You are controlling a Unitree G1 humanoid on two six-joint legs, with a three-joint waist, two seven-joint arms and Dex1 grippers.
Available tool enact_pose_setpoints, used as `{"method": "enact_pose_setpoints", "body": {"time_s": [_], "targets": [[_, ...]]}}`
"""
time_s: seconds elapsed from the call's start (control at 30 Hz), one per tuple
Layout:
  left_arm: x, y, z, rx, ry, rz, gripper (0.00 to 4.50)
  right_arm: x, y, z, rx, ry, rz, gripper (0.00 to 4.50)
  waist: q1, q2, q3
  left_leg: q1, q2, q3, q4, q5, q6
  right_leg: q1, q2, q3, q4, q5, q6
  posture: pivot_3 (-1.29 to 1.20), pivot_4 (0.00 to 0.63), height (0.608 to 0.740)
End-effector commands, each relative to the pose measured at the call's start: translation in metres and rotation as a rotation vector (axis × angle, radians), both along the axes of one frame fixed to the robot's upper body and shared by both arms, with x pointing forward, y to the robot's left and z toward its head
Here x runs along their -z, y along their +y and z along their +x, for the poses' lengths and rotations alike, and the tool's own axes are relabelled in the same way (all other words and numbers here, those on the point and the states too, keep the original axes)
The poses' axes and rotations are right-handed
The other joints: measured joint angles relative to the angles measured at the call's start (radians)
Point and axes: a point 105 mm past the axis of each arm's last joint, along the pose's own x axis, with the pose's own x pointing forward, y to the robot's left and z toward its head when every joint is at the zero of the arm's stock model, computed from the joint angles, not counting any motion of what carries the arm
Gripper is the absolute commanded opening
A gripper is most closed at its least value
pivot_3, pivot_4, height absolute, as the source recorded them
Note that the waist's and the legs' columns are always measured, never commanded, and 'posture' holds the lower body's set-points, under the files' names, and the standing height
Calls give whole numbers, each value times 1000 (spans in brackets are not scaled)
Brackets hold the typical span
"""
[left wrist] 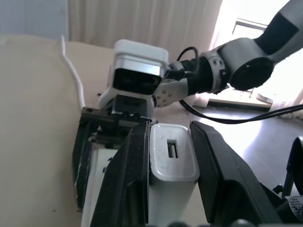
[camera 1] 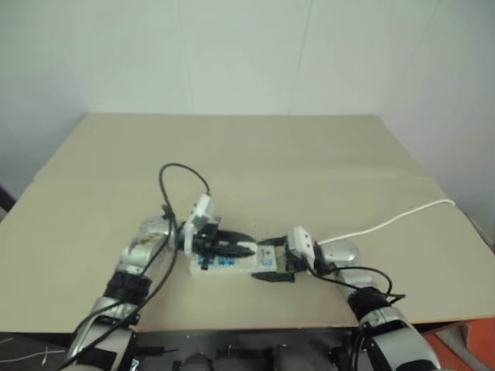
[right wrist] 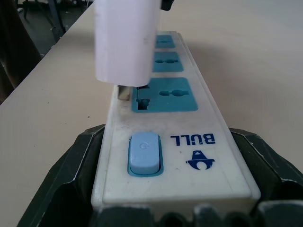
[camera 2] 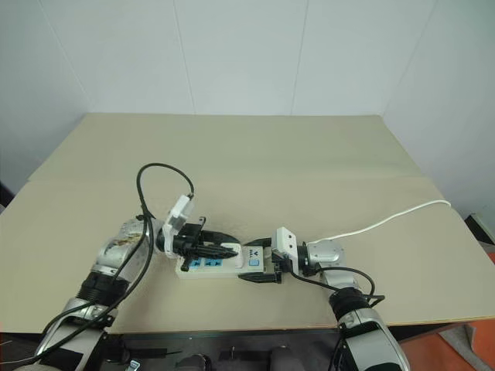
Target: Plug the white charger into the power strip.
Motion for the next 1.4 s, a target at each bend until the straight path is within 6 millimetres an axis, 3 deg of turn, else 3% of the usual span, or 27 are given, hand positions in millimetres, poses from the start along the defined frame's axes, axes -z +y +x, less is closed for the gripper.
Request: {"method": "enact_pose_setpoints", "body": {"time_s": [0.03,0.63,0.9,1.1,1.4], "targets": [[7,-1,0,25,-40,39,1029,19,-9,-5,30,68,-51,3494,1,0,0,0,0,0,0,0,0,0,0,0,0,0,0,0,150,740],[13,5,8,28,-76,77,1029,20,-11,-6,45,73,-47,3494,1,0,0,-1,0,0,0,0,0,-1,0,0,-1,0,0,0,150,740],[29,2,11,-30,-101,92,1029,19,-11,-6,47,72,-47,3494,2,0,0,0,0,0,0,0,0,2,0,0,0,-1,-1,0,150,740],[44,4,5,-118,0,76,1029,20,-11,-6,47,73,-47,3494,5,1,-2,3,0,0,0,0,0,4,0,0,0,-3,-5,0,150,740],[59,10,-11,-86,56,129,1029,19,-10,-6,39,76,-49,3494,4,6,-8,4,0,0,0,0,0,4,0,0,0,-4,-6,0,150,740]]}}
